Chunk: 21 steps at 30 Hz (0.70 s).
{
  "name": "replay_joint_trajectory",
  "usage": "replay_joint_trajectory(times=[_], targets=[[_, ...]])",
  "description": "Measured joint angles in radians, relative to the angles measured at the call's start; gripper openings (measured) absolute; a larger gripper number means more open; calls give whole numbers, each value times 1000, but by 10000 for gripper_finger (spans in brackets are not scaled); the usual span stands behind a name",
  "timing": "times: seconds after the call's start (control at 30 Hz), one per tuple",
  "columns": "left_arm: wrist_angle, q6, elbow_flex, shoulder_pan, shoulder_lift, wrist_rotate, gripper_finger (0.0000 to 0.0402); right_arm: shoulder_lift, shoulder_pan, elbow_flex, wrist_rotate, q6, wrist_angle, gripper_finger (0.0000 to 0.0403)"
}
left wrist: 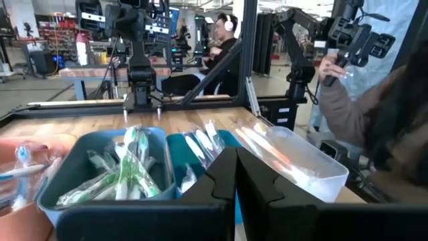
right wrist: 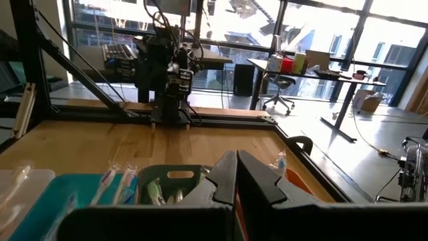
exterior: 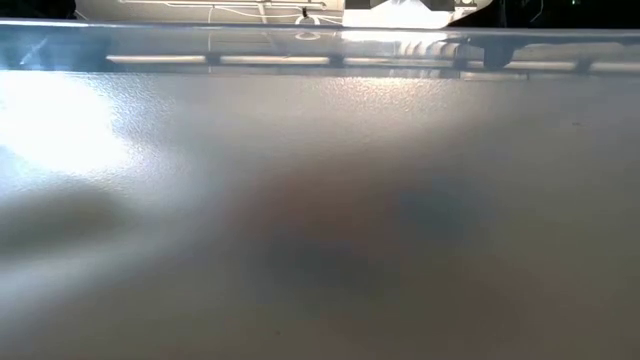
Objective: Pick & Place Toothbrushes
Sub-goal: Put the purple toothbrush into the blue bin
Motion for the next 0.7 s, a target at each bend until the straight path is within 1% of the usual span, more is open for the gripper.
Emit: replay_joint_trajectory(times=[0.23,0.3,0.37,0.43,0.57,0.63,0.7], targets=[[-11,0,0,0,0,-3,1,0,0,0,7,-1,5,5],[-29,0,0,0,0,-4,1,0,-1,0,10,76,4,5],[-53,6,1,0,0,-4,1,0,-1,0,24,216,4,5],[-62,39,2,0,0,-7,1,0,-1,0,85,332,-6,5],[-75,76,4,0,0,-8,1,26,-1,1,224,380,-62,3],[-75,77,4,0,0,-8,1,60,-2,18,268,419,-87,3],[-74,78,4,0,0,-8,1,99,-13,47,282,464,-121,3]])
